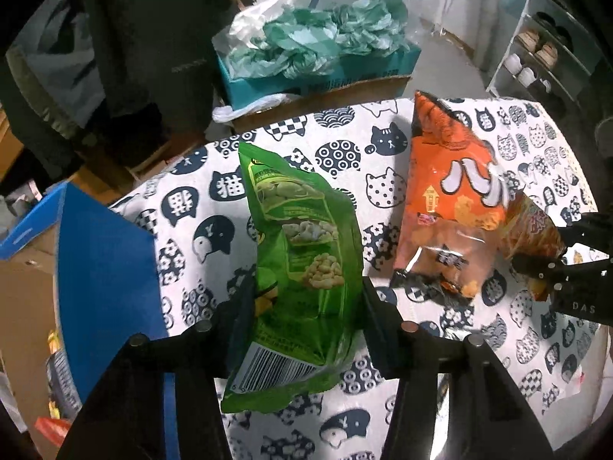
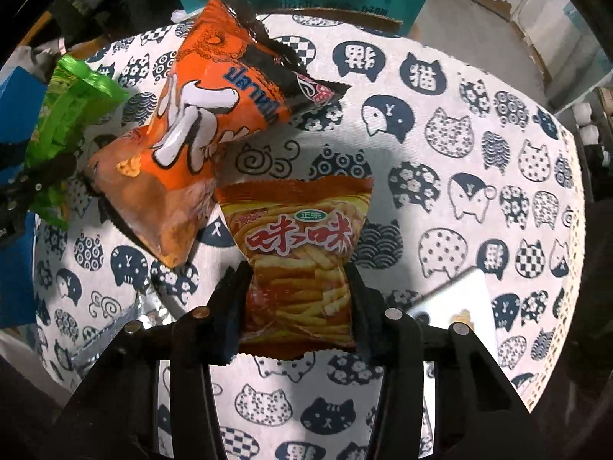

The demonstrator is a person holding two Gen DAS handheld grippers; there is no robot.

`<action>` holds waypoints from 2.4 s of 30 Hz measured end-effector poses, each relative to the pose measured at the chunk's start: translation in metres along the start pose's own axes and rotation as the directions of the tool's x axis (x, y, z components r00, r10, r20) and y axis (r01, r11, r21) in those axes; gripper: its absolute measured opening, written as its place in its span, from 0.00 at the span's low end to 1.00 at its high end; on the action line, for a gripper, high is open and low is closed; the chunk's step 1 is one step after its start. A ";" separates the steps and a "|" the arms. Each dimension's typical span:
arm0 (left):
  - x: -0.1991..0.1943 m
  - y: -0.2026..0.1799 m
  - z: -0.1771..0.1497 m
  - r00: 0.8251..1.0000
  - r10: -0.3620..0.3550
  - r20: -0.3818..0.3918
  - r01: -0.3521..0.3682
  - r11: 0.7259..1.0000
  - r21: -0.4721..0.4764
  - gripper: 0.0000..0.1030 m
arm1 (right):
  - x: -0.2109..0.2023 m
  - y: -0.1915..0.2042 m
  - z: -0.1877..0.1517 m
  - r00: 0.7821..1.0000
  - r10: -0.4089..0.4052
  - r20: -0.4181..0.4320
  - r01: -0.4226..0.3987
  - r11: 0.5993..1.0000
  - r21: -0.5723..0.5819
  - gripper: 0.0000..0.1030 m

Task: Organize snacks
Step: 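Grasp the green bag with the left tool while the right tool grasps the red-orange stick bag, then carry both bags over the cardboard box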

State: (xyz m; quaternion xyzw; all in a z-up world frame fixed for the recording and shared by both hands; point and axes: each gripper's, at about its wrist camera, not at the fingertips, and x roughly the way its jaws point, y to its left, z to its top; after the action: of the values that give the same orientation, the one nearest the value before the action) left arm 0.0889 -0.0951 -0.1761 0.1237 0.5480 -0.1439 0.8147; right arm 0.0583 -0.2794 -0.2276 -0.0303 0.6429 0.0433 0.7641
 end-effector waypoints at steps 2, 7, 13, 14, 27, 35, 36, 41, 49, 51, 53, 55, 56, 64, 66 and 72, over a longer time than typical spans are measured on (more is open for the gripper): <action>-0.011 0.002 -0.003 1.000 -0.004 0.012 0.004 1.000 -0.003 0.51 | -0.009 -0.003 -0.003 1.000 -0.009 0.012 0.009 1.000 -0.001 0.44; -0.037 0.003 -0.014 0.999 -0.004 0.042 0.004 1.000 0.005 0.51 | -0.026 -0.005 -0.013 0.999 -0.018 0.034 0.018 1.000 0.004 0.44; -0.072 0.007 -0.031 0.996 -0.011 0.087 0.010 1.000 0.008 0.51 | -0.058 0.002 -0.023 0.996 -0.024 0.082 0.025 1.000 -0.008 0.44; -0.079 0.007 -0.033 0.995 -0.006 0.100 0.005 1.000 0.014 0.51 | -0.066 0.001 -0.021 0.996 -0.022 0.092 0.024 1.000 -0.011 0.44; -0.134 0.026 -0.061 0.981 0.032 0.191 -0.036 0.999 0.016 0.51 | -0.120 0.047 -0.007 0.981 0.033 0.192 -0.016 0.996 -0.088 0.44; -0.154 0.044 -0.073 0.975 0.040 0.218 -0.038 0.999 -0.012 0.51 | -0.140 0.083 0.001 0.970 0.080 0.228 -0.048 0.989 -0.143 0.44; -0.157 0.047 -0.074 0.974 0.044 0.223 -0.041 0.999 -0.016 0.51 | -0.143 0.087 0.003 0.969 0.088 0.231 -0.054 0.987 -0.149 0.44; -0.166 0.063 -0.080 0.970 0.048 0.237 -0.038 0.998 -0.047 0.51 | -0.151 0.109 0.009 0.964 0.113 0.242 -0.070 0.981 -0.179 0.44; -0.174 0.093 -0.090 0.966 0.071 0.248 -0.048 0.994 -0.097 0.51 | -0.159 0.144 0.019 0.958 0.150 0.243 -0.095 0.971 -0.221 0.44; -0.175 0.101 -0.094 0.966 0.074 0.247 -0.047 0.992 -0.113 0.51 | -0.160 0.154 0.021 0.958 0.154 0.243 -0.097 0.968 -0.233 0.44; -0.176 0.110 -0.096 0.966 0.079 0.245 -0.048 0.990 -0.130 0.51 | -0.160 0.164 0.024 0.957 0.163 0.241 -0.102 0.964 -0.246 0.44; -0.176 0.118 -0.100 0.966 0.084 0.246 -0.050 0.988 -0.144 0.51 | -0.161 0.175 0.026 0.956 0.172 0.240 -0.108 0.960 -0.257 0.44; -0.176 0.122 -0.102 0.965 0.090 0.245 -0.053 0.987 -0.152 0.51 | -0.161 0.180 0.027 0.955 0.177 0.239 -0.112 0.958 -0.264 0.44; -0.172 0.159 -0.118 0.968 0.113 0.223 -0.063 0.973 -0.221 0.51 | -0.160 0.226 0.038 0.951 0.212 0.225 -0.135 0.939 -0.315 0.44; -0.171 0.169 -0.122 0.969 0.114 0.218 -0.059 0.968 -0.243 0.51 | -0.159 0.235 0.039 0.951 0.220 0.217 -0.142 0.935 -0.325 0.44; -0.162 0.198 -0.135 0.973 0.132 0.190 -0.070 0.951 -0.302 0.51 | -0.150 0.268 0.045 0.953 0.237 0.188 -0.158 0.920 -0.358 0.44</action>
State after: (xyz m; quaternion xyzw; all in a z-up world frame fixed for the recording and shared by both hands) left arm -0.0117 0.1530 -0.0665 0.0140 0.4680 -0.0312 0.8830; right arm 0.0486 -0.0120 -0.0699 -0.0908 0.5335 0.2338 0.8077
